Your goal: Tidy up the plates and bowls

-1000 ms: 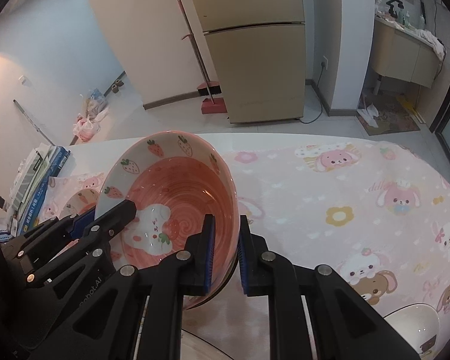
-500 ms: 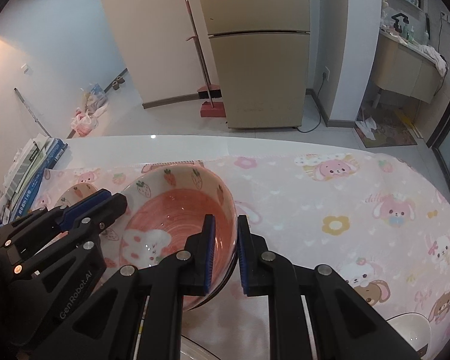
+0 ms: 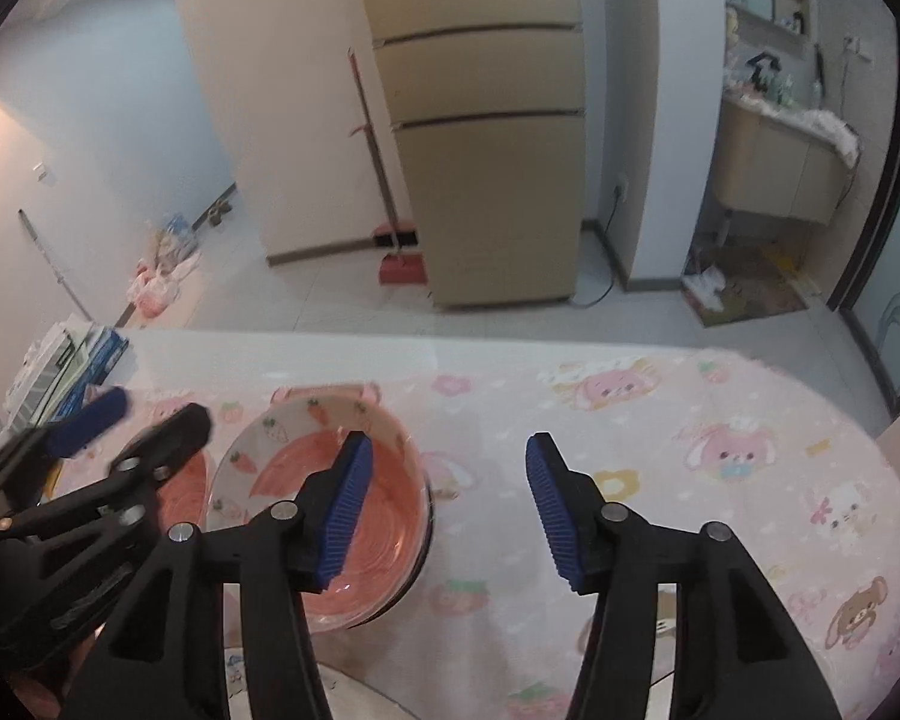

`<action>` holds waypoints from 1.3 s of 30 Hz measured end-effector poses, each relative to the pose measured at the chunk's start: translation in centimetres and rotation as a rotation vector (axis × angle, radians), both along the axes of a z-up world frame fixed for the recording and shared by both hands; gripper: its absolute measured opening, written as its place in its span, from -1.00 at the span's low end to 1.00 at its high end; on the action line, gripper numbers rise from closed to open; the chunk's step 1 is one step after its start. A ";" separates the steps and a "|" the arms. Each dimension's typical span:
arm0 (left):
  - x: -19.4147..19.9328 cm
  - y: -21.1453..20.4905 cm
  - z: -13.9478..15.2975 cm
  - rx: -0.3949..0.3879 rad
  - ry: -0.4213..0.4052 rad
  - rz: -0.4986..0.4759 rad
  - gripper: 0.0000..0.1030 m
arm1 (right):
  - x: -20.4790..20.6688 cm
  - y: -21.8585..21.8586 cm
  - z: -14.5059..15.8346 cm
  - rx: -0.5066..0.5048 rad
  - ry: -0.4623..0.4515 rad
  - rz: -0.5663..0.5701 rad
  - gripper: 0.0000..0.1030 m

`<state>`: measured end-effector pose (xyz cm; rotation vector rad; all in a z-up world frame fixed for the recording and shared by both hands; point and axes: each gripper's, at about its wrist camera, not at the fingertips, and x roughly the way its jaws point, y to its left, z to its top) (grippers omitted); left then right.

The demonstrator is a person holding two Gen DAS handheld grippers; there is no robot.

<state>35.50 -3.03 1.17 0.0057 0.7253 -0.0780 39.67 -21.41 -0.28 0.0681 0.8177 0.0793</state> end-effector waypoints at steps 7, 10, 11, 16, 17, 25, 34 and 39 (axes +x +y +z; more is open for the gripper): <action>-4.2 0.2 4.6 0.011 -0.336 -0.019 1.00 | -3.0 -1.4 4.3 -0.033 -0.226 -0.071 0.74; -5.5 0.4 5.7 0.041 -0.443 -0.008 1.00 | -4.2 -1.2 5.5 -0.130 -0.312 -0.067 0.75; -5.6 0.5 5.9 0.036 -0.454 -0.006 1.00 | -4.6 -1.1 5.9 -0.155 -0.340 -0.062 0.76; -5.8 1.8 6.6 -0.053 -0.475 -0.001 1.00 | -6.3 -0.9 7.6 -0.167 -0.459 -0.065 0.78; -5.8 2.1 6.7 -0.077 -0.477 -0.011 1.00 | -6.7 -0.9 8.0 -0.150 -0.478 -0.067 0.80; -8.3 2.5 8.5 -0.010 -0.599 -0.022 1.00 | -8.9 -1.5 10.1 -0.057 -0.592 -0.093 1.00; -10.3 3.1 10.7 -0.050 -0.677 -0.018 1.00 | -11.0 -3.0 12.1 0.025 -0.626 -0.105 1.00; -11.3 3.3 11.7 -0.058 -0.689 -0.022 1.00 | -12.9 -2.2 13.3 -0.039 -0.684 -0.092 1.00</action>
